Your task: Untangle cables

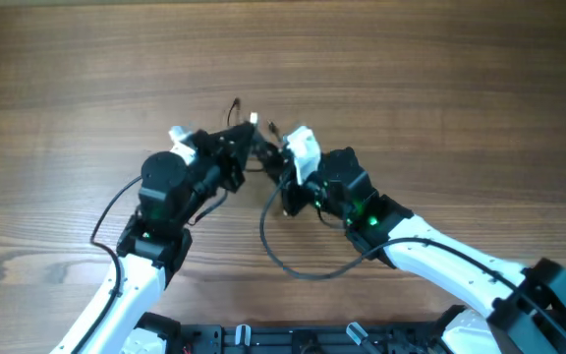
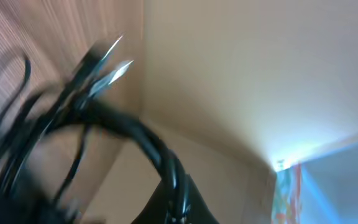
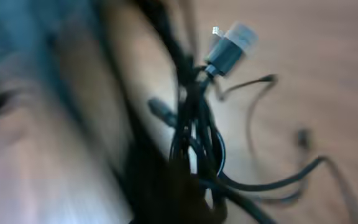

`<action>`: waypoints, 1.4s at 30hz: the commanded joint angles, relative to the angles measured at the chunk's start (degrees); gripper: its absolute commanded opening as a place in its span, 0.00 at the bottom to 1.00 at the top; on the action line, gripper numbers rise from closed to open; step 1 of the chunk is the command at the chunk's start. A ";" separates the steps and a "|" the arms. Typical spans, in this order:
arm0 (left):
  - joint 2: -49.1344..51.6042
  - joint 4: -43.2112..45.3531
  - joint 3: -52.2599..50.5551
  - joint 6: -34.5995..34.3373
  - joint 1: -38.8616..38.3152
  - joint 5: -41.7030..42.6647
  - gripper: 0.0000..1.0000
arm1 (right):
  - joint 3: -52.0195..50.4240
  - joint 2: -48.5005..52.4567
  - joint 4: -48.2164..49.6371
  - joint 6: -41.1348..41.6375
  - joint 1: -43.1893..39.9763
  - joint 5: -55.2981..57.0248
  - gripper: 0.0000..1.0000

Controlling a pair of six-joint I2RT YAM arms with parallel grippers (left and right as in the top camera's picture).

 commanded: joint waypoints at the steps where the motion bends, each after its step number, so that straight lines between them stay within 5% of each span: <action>1: 2.16 0.59 0.83 6.23 5.86 -5.38 0.04 | 0.37 -6.82 -8.59 1.73 0.31 -19.15 0.05; 10: 15.15 5.53 0.83 6.19 12.48 -5.16 0.04 | 0.31 -19.41 -23.12 -5.75 0.35 -21.40 0.05; 12: 15.15 13.14 0.83 6.16 13.46 -5.11 0.04 | 0.24 -18.49 -29.38 -10.45 0.37 -20.57 0.05; 14: 15.15 22.32 0.83 5.97 14.53 -5.11 0.04 | 0.15 -16.68 -38.12 -15.26 0.35 -13.33 0.04; 17: 15.15 24.61 0.83 4.83 15.87 -5.07 0.04 | 0.15 -13.99 -43.10 -15.54 0.35 3.43 0.05; 21: 15.15 27.34 0.83 0.96 16.85 -1.38 0.04 | 0.15 -9.16 -41.77 -7.87 0.33 16.98 0.08; 22: 15.15 29.03 0.83 0.96 16.85 -0.31 0.04 | 0.15 -7.80 -40.30 -3.91 0.33 17.03 0.37; 26: 15.15 30.12 0.83 4.15 16.83 1.44 0.04 | 0.22 -8.55 -32.59 3.28 0.35 7.85 0.59; 30: 15.15 30.16 0.83 6.25 16.83 5.20 0.04 | 0.22 -13.73 -25.20 3.08 0.33 2.34 0.97; 31: 15.15 30.23 0.83 7.93 16.85 8.44 0.04 | 0.22 -15.21 -23.17 3.15 0.28 3.08 1.00; 36: 15.15 39.58 0.83 42.45 16.85 41.97 0.04 | 0.22 -20.28 -19.54 18.62 -6.05 -2.89 1.00; 39: 15.15 45.92 0.83 44.11 16.83 58.23 0.04 | 0.22 -22.01 -16.50 22.40 -15.74 -16.24 1.00; 42: 15.15 46.23 0.83 41.42 16.63 64.11 0.04 | 0.20 -20.81 -11.65 7.82 -24.87 -36.61 1.00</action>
